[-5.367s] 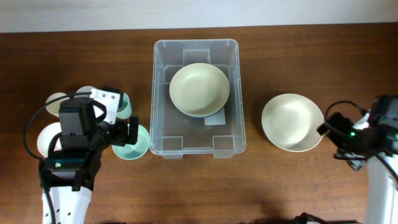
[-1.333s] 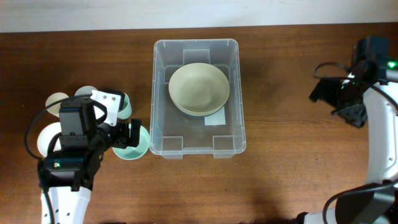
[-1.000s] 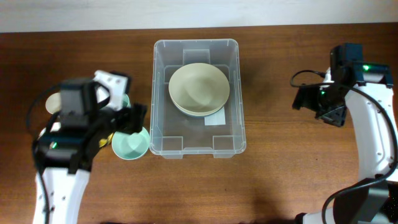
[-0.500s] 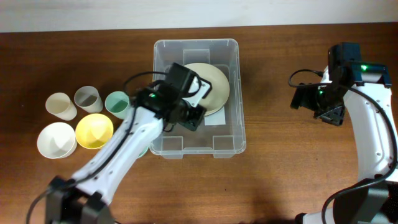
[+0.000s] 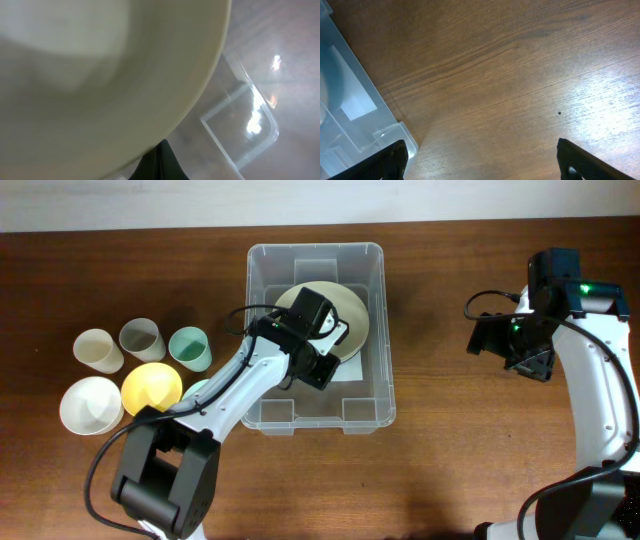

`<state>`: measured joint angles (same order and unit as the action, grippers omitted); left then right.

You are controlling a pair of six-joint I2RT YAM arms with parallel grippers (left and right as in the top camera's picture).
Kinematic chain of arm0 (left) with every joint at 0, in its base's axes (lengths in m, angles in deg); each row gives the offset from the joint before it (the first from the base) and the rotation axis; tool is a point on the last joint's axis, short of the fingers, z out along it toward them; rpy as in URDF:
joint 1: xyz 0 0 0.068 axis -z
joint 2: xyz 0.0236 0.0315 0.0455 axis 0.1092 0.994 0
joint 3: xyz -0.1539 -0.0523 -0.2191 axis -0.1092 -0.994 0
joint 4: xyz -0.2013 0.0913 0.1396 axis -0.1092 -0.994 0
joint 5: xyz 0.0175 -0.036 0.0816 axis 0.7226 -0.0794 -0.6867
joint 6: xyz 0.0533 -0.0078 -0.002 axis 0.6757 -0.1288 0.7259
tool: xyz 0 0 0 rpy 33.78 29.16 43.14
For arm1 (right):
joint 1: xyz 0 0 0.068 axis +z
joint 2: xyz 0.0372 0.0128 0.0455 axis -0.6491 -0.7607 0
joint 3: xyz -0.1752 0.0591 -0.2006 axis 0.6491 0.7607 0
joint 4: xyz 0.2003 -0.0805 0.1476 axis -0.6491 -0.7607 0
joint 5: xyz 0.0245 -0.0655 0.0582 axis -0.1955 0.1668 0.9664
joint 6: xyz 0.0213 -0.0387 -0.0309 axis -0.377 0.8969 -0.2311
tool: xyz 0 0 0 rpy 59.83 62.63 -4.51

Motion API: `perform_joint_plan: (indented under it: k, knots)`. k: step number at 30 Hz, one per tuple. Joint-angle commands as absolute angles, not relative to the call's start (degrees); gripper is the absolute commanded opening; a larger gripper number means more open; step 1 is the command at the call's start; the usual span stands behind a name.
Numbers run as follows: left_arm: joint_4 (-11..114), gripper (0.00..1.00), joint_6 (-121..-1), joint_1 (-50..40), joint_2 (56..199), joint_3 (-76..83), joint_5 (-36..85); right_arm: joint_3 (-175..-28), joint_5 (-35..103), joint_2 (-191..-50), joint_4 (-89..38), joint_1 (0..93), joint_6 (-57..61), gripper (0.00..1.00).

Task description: Pack container

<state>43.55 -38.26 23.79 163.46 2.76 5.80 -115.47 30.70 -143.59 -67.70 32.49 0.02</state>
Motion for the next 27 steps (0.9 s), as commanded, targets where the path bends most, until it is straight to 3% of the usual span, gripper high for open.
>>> perform_joint_plan:
  k: [1,13,15,16,17,21,22,27]
  knots:
    - [47.7,0.01,-35.92,23.79,164.07,3.64,1.5,-115.27,30.0,-143.57,-67.61,32.49,0.57,0.91]
    - [47.68,0.03,-35.9,23.84,162.26,5.76,0.05,-115.27,29.96,-143.57,-67.59,32.49,0.79,0.91]
    - [44.62,0.1,-35.9,23.66,160.18,8.42,-0.12,-115.27,29.94,-143.57,-67.59,32.49,0.79,0.91]
    - [42.46,0.19,-35.92,23.55,158.87,10.13,-0.93,-115.27,29.89,-143.57,-67.57,32.49,0.81,0.91]
    - [40.21,0.36,-35.92,23.38,157.6,11.7,-2.42,-115.27,29.74,-143.57,-67.55,32.49,1.01,0.93]
    - [30.28,0.47,-35.94,21.28,151.79,16.31,-9.13,-115.27,29.76,-143.57,-66.89,32.49,3.81,0.99]
    - [27.2,0.63,-35.98,19.57,149.1,16.73,-10.96,-115.27,29.7,-143.57,-66.87,32.49,4.4,1.0]
    - [19.27,0.66,-40.9,10.85,140.93,16.73,-11.09,-115.27,28.87,-143.57,-66.89,32.49,5.27,0.99]
